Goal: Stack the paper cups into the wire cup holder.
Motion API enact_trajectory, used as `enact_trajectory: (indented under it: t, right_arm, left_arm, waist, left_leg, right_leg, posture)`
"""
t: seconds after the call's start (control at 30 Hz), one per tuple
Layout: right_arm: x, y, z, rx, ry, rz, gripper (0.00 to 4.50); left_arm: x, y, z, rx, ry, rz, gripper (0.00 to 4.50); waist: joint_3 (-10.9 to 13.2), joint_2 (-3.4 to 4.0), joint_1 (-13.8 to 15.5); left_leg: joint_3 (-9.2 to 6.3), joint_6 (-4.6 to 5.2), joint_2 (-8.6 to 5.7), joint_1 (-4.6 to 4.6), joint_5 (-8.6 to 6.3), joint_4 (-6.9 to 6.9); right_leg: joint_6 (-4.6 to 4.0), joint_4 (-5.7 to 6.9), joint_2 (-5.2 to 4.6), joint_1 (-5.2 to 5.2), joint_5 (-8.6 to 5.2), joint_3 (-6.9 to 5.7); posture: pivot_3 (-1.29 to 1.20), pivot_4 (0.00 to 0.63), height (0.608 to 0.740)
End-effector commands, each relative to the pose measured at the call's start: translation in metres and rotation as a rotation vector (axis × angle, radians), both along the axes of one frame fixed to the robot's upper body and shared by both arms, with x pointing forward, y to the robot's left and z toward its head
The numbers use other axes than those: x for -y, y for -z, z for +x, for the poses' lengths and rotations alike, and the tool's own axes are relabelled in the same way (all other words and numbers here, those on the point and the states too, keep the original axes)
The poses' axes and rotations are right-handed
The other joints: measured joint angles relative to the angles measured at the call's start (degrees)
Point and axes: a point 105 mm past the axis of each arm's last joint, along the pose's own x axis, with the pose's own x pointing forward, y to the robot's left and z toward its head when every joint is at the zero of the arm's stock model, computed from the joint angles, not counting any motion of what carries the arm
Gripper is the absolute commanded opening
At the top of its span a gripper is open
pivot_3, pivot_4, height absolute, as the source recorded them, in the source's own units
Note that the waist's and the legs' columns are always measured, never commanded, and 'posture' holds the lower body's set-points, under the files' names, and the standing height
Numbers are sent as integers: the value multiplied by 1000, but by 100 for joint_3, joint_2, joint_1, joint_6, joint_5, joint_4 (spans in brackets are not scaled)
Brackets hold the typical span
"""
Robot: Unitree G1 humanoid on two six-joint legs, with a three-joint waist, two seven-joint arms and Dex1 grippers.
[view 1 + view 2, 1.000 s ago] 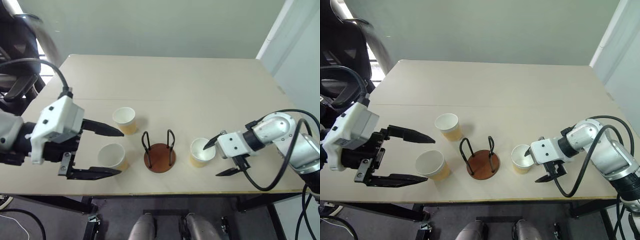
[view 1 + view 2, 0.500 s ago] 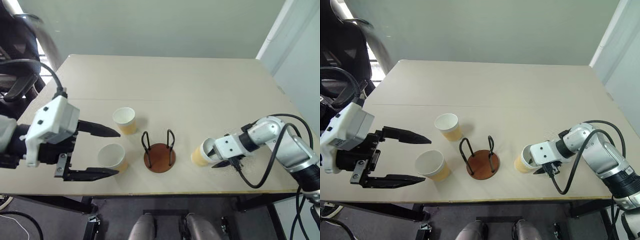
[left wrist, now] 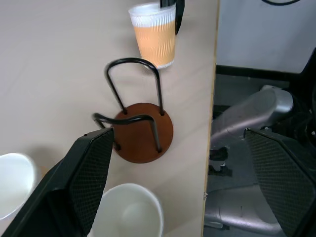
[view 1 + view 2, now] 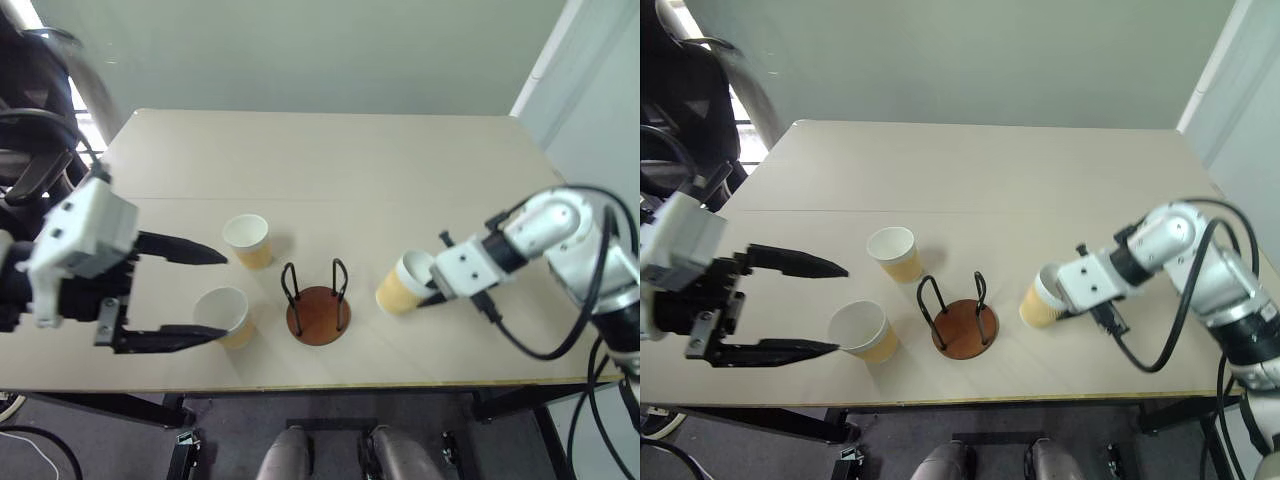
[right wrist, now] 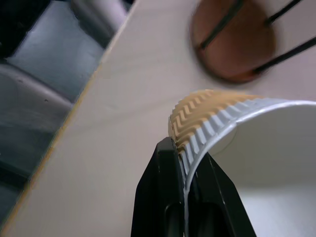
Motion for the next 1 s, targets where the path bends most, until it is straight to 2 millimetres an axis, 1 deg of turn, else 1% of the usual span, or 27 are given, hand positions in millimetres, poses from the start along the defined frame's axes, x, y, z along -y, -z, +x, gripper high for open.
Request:
enact_trajectory:
  t: [0.03, 0.1, 0.17, 0.23, 0.37, 0.5, 0.57, 0.7, 0.83, 0.9, 1.0]
  right_arm:
    - [-4, -46, 4, 132, -56, 57, 63]
    - [-13, -63, 7, 190, -104, 66, 63]
    - [-25, -79, 9, 258, -169, 69, 63]
    - [-38, -85, 8, 286, -238, 71, 63]
    - [-67, -71, 2, 248, -369, 71, 63]
    - [-79, -60, 1, 226, -413, 64, 63]
    - [-83, -52, -1, 210, -440, 52, 63]
    - [-87, -45, -5, 185, -471, 49, 63]
    - [-88, -33, -7, 161, -489, 26, 63]
    - [-90, -31, -8, 153, -494, 28, 63]
    - [-93, -30, -7, 149, -494, 30, 63]
  left_arm:
    - [-22, -4, -2, 22, -104, -9, 4500]
    - [-31, 5, -7, -2, -147, -12, 4500]
    - [-36, 12, -13, -19, -179, -29, 4500]
    - [-32, 13, -18, -15, -173, -44, 4500]
    - [-26, 10, -22, 15, -166, -72, 4500]
    - [-26, 10, -27, 25, -180, -89, 4500]
    - [-25, 10, -31, 29, -185, -97, 4500]
    - [-21, 11, -34, 39, -187, -111, 4500]
    - [-12, 3, -38, 56, -165, -155, 4500]
    - [-13, 1, -39, 61, -171, -167, 4500]
    - [-12, -9, -42, 80, -163, -217, 4500]
  waist:
    - [-2, 0, -35]
    - [-9, -12, -40]
    - [-4, -3, -72]
    - [-5, -6, -73]
    - [-7, -8, -59]
    - [-5, -5, -39]
    - [-6, -6, -43]
    - [-6, -6, -42]
    - [-6, -7, -43]
    - [-6, -6, -50]
    - [-5, -6, -60]
  left_leg:
    - [0, 0, 1, 3, 0, -2]
    - [-2, -1, 8, 9, -1, -14]
    - [-2, -4, 15, 8, -9, -13]
    - [-1, -4, 17, -8, -11, -13]
    - [-2, -7, 25, -12, -20, -9]
    - [-1, -7, 26, -20, -21, -1]
    - [1, -7, 26, -20, -22, 0]
    - [1, -8, 26, -17, -22, 2]
    - [1, -9, 27, -14, -20, 4]
    - [1, -10, 27, -12, -19, 4]
    - [1, -10, 28, -11, -19, 4]
  right_leg:
    - [-4, 1, 1, -1, -2, -1]
    - [-16, 1, 4, 1, -10, -6]
    - [-23, 1, 7, 0, -14, -8]
    - [-23, 2, 8, -19, -14, -13]
    - [-26, 5, 12, -20, -13, -18]
    - [-20, 4, 13, -21, -6, -19]
    - [-26, 1, 12, -20, -5, -16]
    - [-33, 4, 12, -19, -4, -17]
    - [-37, 7, 13, -18, -1, -17]
    - [-39, 8, 13, -17, 2, -17]
    - [-40, 10, 14, -17, 2, -17]
  posture:
    - [0, 150, 740]
    - [0, 150, 740]
    - [0, 150, 740]
    - [0, 150, 740]
    - [0, 150, 740]
    - [0, 150, 740]
    - [0, 150, 740]
    - [0, 150, 740]
    - [0, 150, 740]
    - [0, 150, 740]
    - [0, 150, 740]
